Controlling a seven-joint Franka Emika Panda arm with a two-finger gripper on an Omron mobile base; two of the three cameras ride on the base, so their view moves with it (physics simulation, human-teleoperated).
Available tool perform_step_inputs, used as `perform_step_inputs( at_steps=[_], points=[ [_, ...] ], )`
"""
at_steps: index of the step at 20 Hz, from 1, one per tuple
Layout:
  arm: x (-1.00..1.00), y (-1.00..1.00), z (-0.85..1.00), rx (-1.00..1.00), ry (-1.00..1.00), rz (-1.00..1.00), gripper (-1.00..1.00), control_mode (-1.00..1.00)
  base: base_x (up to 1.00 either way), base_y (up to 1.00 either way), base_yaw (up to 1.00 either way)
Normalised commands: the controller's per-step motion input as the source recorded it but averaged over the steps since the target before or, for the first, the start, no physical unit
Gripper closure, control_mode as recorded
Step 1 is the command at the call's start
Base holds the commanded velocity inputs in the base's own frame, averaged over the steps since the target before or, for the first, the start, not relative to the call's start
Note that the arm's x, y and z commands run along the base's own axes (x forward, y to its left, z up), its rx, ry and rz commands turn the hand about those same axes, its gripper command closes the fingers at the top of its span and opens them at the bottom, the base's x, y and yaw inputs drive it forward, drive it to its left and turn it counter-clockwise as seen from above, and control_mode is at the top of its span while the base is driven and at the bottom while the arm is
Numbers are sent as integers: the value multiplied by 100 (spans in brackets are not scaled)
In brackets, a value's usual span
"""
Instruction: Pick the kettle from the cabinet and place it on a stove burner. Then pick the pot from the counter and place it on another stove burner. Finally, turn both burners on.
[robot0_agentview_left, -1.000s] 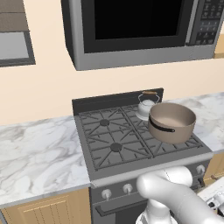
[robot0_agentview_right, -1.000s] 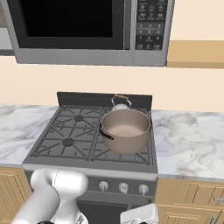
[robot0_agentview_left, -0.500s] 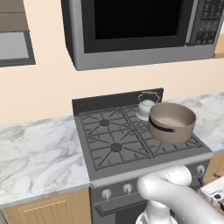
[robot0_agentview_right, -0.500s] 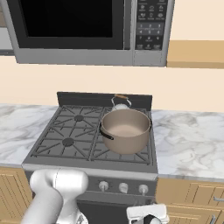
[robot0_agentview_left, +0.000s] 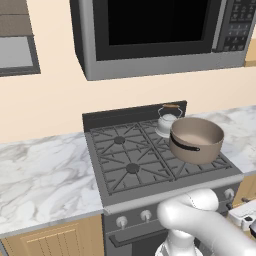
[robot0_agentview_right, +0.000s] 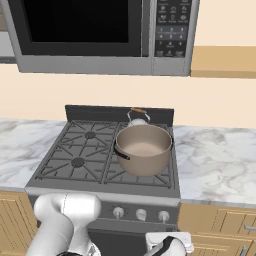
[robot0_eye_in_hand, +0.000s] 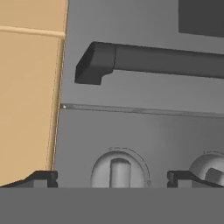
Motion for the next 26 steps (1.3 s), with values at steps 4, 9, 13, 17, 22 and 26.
perform_step_inputs(
  at_steps=[4, 9, 13, 17, 22, 26],
  points=[
    [0, 13, 0, 3, 3, 0, -100, -100, 0, 0, 0],
    [0, 19, 7, 0, 0, 0, -100, -100, 0, 0, 0],
    [0, 6, 18, 0, 0, 0, -100, -100, 0, 0, 0],
    [0, 0, 22, 0, 0, 0, -100, -100, 0, 0, 0],
    [1, 0, 12, 0, 0, 0, -100, -100, 0, 0, 0],
    [4, 2, 0, 0, 0, 0, -100, -100, 0, 0, 0]
  ],
)
